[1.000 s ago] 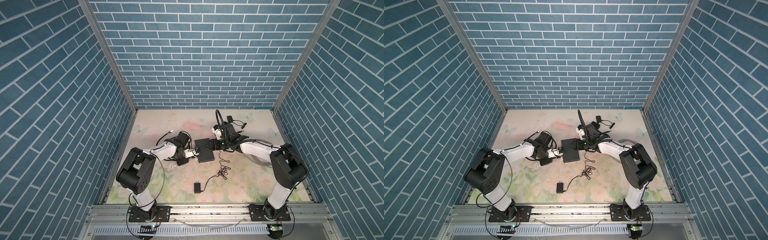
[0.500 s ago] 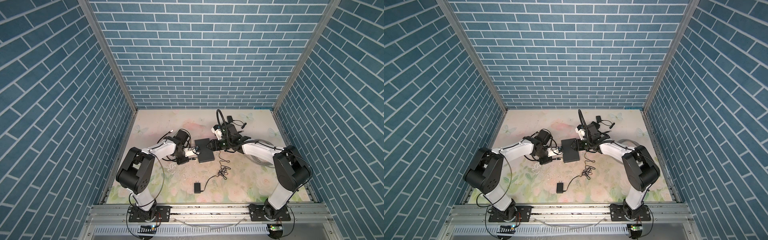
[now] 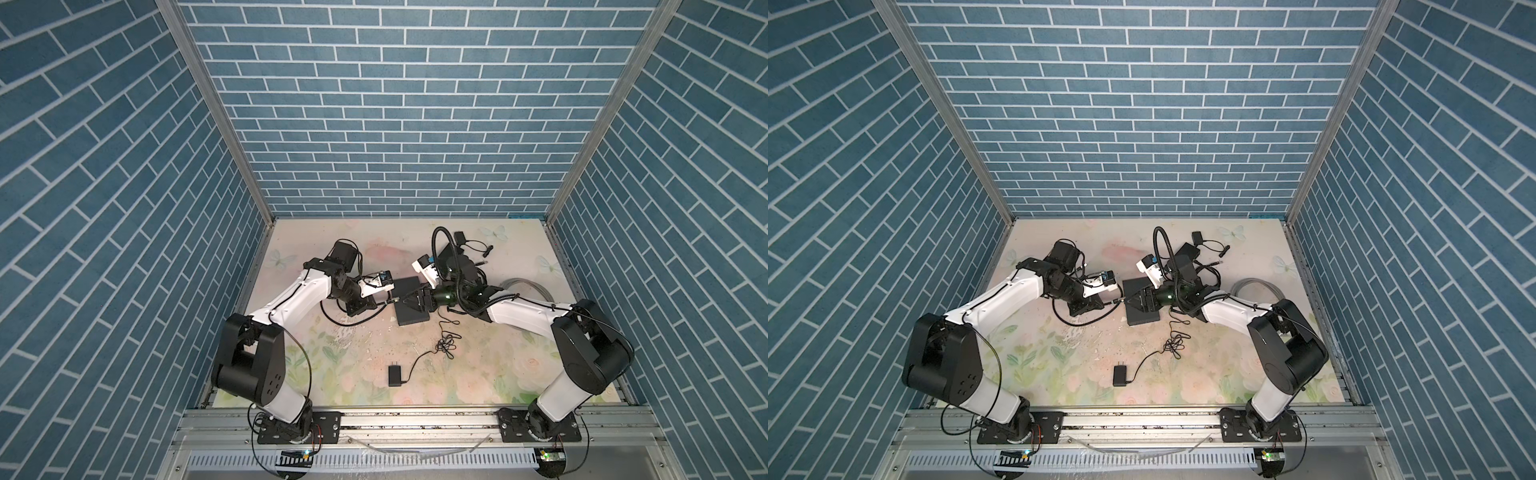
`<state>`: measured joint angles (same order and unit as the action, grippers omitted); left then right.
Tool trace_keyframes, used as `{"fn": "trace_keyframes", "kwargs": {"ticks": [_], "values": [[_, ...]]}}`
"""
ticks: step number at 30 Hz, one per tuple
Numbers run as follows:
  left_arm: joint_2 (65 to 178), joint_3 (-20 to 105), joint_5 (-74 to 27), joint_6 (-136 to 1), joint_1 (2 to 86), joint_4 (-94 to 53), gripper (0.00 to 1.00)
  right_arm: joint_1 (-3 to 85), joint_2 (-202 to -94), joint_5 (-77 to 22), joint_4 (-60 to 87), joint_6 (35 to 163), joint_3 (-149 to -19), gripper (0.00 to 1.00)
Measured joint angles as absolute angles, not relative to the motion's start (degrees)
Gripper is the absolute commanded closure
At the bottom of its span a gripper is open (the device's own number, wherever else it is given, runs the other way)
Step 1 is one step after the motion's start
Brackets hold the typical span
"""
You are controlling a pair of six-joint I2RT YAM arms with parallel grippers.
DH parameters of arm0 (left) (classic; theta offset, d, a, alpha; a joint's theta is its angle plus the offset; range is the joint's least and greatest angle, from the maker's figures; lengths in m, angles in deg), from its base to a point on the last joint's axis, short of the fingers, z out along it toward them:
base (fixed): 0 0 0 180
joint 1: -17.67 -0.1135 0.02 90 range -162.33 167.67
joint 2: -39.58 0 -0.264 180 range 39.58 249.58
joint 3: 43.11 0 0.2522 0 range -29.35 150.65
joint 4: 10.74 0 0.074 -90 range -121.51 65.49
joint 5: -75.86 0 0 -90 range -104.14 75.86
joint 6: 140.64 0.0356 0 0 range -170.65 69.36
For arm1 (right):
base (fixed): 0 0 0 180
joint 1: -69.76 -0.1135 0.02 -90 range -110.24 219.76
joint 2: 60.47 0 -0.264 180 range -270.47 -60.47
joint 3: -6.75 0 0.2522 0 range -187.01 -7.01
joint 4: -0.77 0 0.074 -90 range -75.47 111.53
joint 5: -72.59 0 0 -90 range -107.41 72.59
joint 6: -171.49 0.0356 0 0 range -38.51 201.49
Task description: Insert the plug into the switch port
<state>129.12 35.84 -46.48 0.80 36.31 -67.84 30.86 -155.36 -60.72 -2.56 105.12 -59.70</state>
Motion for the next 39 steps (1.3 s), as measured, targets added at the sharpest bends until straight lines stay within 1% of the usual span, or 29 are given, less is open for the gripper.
{"fn": "trace_keyframes", "kwargs": {"ticks": [3, 10, 20, 23, 25, 28, 31, 32, 33, 35, 36, 39], "values": [[129.1, 35.8, -47.4, 0.9, 35.9, -68.0, 1.0, 30.4, -156.7, -61.2, -4.0, 105.0, -59.8, 0.41], [129.1, 35.8, -48.3, 1.1, 35.4, -68.0, 1.0, 29.4, -160.6, -61.8, -4.4, 105.0, -60.8, 0.48], [129.1, 35.8, -49.1, 1.5, 35.2, -68.8, 1.0, 28.9, -160.6, -61.8, -5.9, 105.0, -61.3, 0.49], [129.1, 35.8, -49.2, 1.5, 35.1, -68.8, 1.0, 28.9, -160.6, -61.9, -6.1, 104.9, -62.3, 0.54], [129.1, 35.8, -49.3, 1.5, 35.1, -68.8, 1.0, 28.8, -160.7, -61.8, -6.1, 104.9, -63.1, 0.62], [129.1, 35.8, -49.4, 1.5, 35.0, -68.8, 1.0, 28.6, -160.7, -62.2, -6.1, 104.7, -64.0, 0.77], [129.1, 35.8, -49.6, 1.5, 34.7, -68.8, 1.0, 28.5, -160.8, -62.7, -6.1, 104.5, -64.4, 0.81], [129.1, 35.8, -49.7, 1.5, 34.6, -68.8, 1.0, 28.5, -160.8, -63.0, -6.1, 104.5, -64.4, 0.81], [129.1, 35.8, -49.9, 1.5, 34.4, -68.8, 1.0, 28.5, -160.8, -63.2, -6.0, 104.5, -64.4, 0.78], [129.1, 35.8, -50.1, 1.5, 34.3, -68.8, 1.0, 28.5, -160.8, -63.6, -6.0, 104.4, -64.4, 0.67], [129.1, 35.8, -50.1, 1.5, 34.2, -68.8, 1.0, 28.5, -160.8, -63.8, -6.0, 104.2, -64.4, 0.65], [129.0, 35.8, -50.3, 1.5, 34.1, -68.8, 1.0, 28.4, -160.8, -64.2, -6.0, 104.1, -64.4, 0.63]]}}
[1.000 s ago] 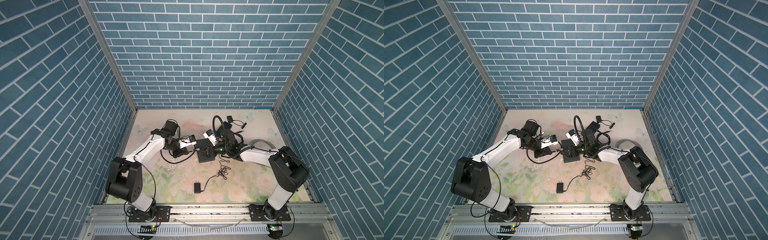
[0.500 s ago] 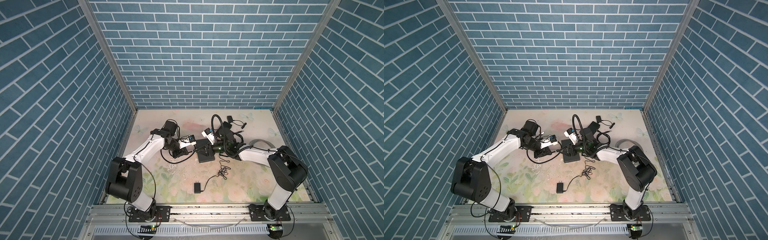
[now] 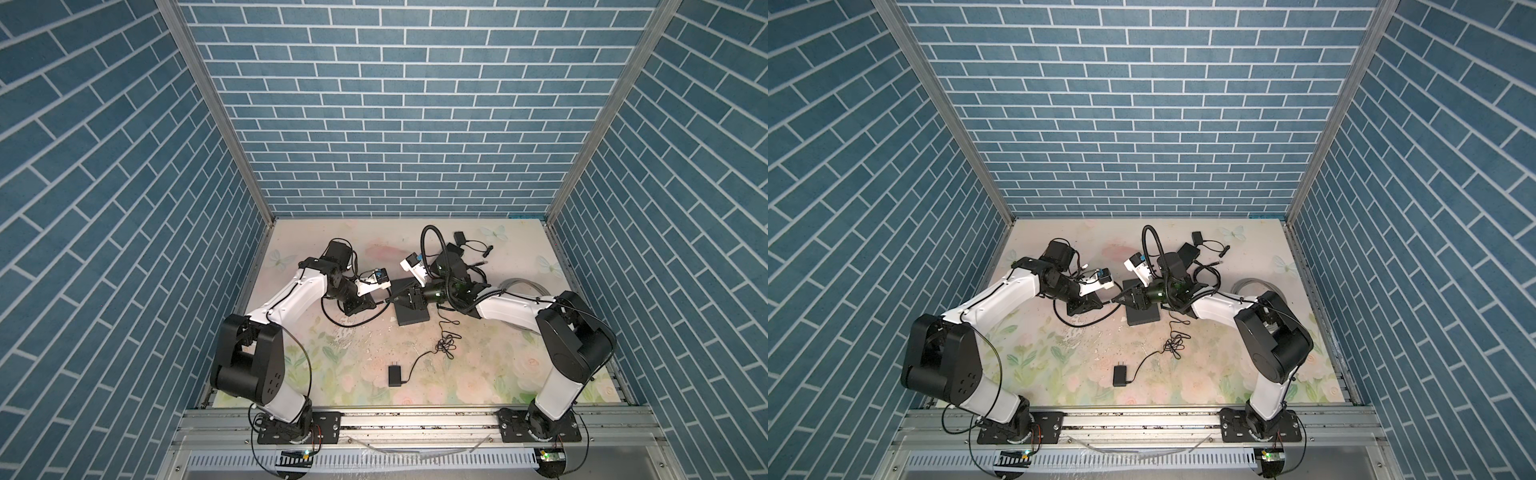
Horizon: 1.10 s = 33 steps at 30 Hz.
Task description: Insert the plug into the switch port
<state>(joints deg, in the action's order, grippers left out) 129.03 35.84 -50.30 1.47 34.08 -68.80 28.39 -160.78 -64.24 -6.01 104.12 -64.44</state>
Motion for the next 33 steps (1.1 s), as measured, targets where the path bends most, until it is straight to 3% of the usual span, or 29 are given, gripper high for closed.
{"fn": "trace_keyframes", "kwargs": {"ticks": [10, 21, 24, 28, 29, 30, 33], "values": [[128.8, 35.8, -50.9, 1.5, 34.1, -68.8, 1.0, 27.9, -160.8, -64.7, -5.7, 104.0, -64.4, 0.65], [128.8, 35.8, -51.3, 1.5, 34.0, -69.4, 1.0, 27.7, -160.8, -65.2, -5.2, 102.6, -64.5, 0.91], [128.8, 35.8, -51.2, 1.2, 34.0, -69.3, 0.89, 27.7, -160.9, -65.4, -5.2, 102.6, -64.5, 0.93], [127.8, 35.2, -50.5, -0.3, 33.9, -67.7, 0.67, 27.6, -160.9, -65.4, -5.3, 102.8, -64.5, 0.93], [127.2, 34.9, -50.3, -0.6, 33.8, -66.7, 0.57, 27.5, -160.9, -65.4, -5.3, 103.2, -64.5, 0.94], [126.5, 34.5, -50.0, -0.8, 33.6, -65.7, 0.04, 27.5, -160.9, -65.2, -5.4, 103.8, -64.5, 0.94], [124.1, 33.8, -49.4, -2.2, 32.8, -62.7, 0.0, 27.5, -160.9, -64.3, -5.9, 105.7, -64.5, 0.95]]}}
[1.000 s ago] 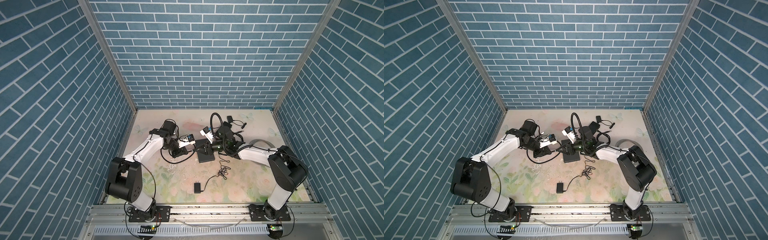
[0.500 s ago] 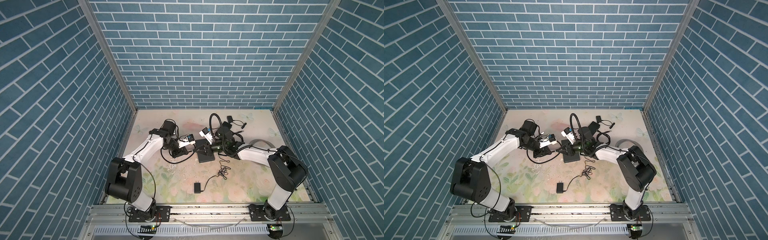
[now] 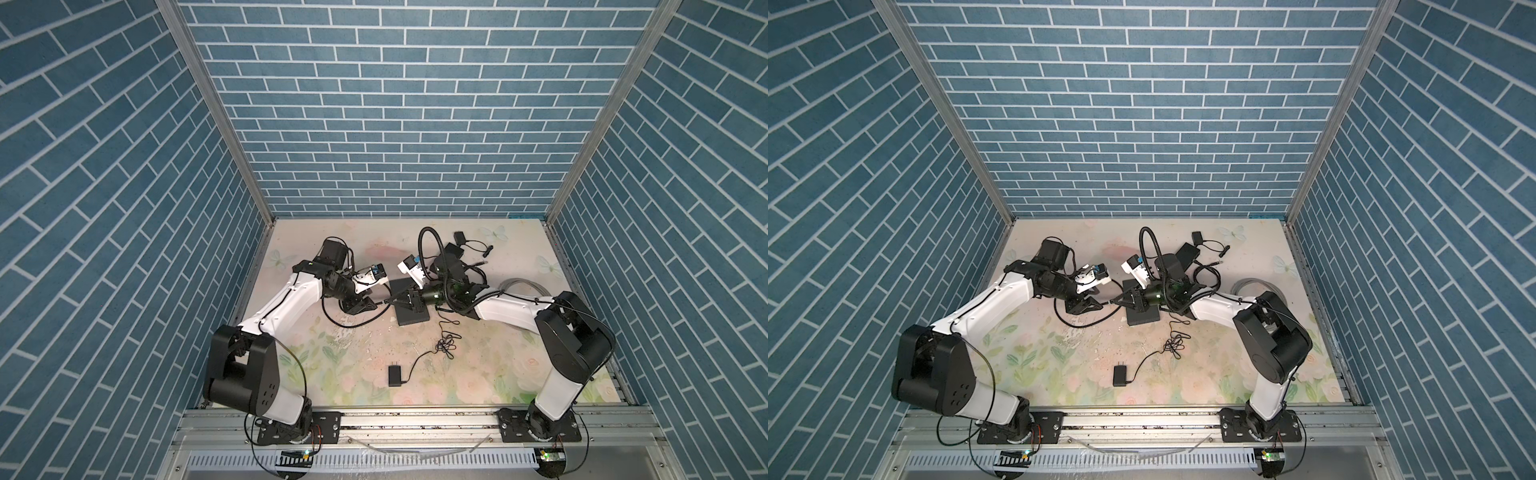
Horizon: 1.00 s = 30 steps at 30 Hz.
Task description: Insert the plug into the switch port
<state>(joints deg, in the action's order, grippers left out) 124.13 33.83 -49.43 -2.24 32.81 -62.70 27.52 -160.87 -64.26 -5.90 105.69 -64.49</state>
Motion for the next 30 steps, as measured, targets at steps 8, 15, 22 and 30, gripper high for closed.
{"fn": "trace_keyframes", "kwargs": {"ticks": [8, 15, 22, 30], "values": [[116.2, 28.2, -39.1, -18.1, 27.8, -38.0, 0.0, 27.5, -160.9, -60.5, -7.1, 112.2, -64.5, 0.95], [115.2, 30.1, -38.3, -29.6, 23.0, -27.6, 0.04, 28.0, -160.9, -57.5, -6.3, 117.2, -64.7, 0.96], [110.8, 19.8, -43.7, -26.7, 27.4, -26.5, 0.12, 31.1, -160.9, -56.8, -6.2, 129.5, -65.6, 0.95], [113.1, 18.8, -46.4, -18.9, 34.5, -28.8, 0.32, 32.1, -160.9, -57.5, -9.5, 138.4, -65.6, 0.96]]}}
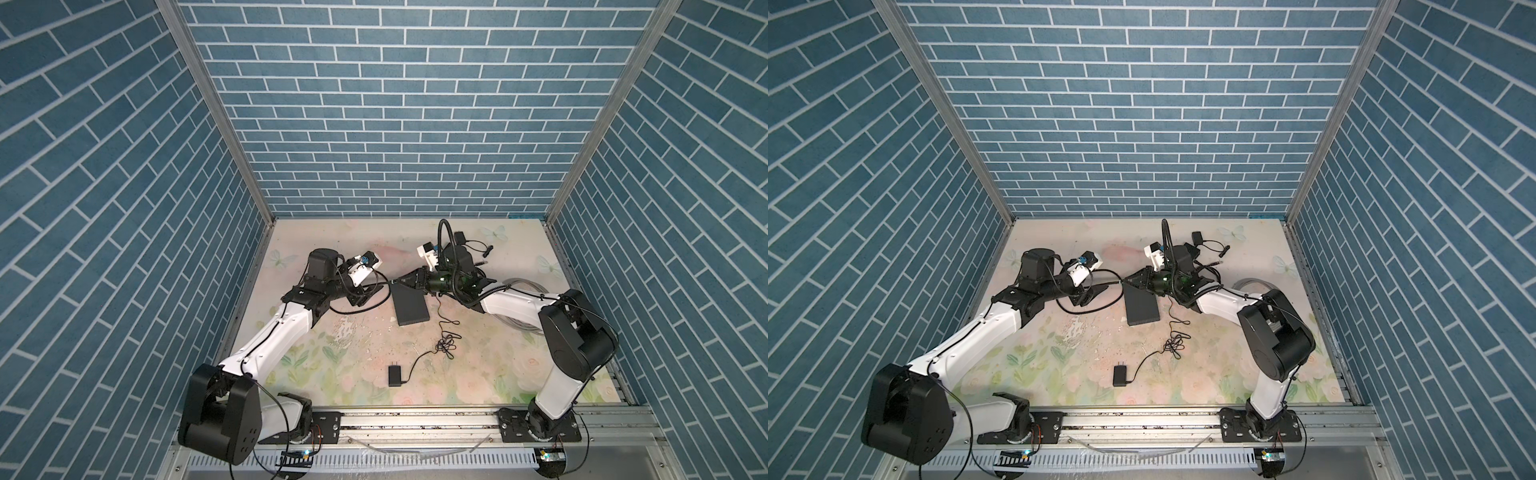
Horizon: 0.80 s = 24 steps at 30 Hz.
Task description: Insert the plug into the switch port
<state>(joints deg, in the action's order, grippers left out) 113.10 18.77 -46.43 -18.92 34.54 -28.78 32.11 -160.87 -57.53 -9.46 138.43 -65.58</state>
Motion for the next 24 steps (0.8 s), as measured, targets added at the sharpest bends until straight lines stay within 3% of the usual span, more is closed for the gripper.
{"fn": "trace_keyframes", "kwargs": {"ticks": [5, 12, 20, 24], "values": [[118.2, 20.3, -47.9, -14.1, 35.5, -29.1, 0.42, 32.0, -161.0, -58.1, -10.6, 140.3, -65.6, 0.96], [122.9, 22.0, -51.7, -8.9, 35.5, -28.6, 0.47, 32.0, -161.7, -58.8, -11.2, 141.2, -65.6, 0.96], [126.9, 25.9, -57.8, -6.4, 35.6, -28.4, 0.63, 32.0, -161.9, -59.3, -11.3, 141.2, -65.6, 0.96], [127.1, 26.0, -59.0, -5.4, 35.6, -29.2, 0.64, 32.0, -161.9, -59.3, -11.3, 141.2, -65.6, 0.96]]}}
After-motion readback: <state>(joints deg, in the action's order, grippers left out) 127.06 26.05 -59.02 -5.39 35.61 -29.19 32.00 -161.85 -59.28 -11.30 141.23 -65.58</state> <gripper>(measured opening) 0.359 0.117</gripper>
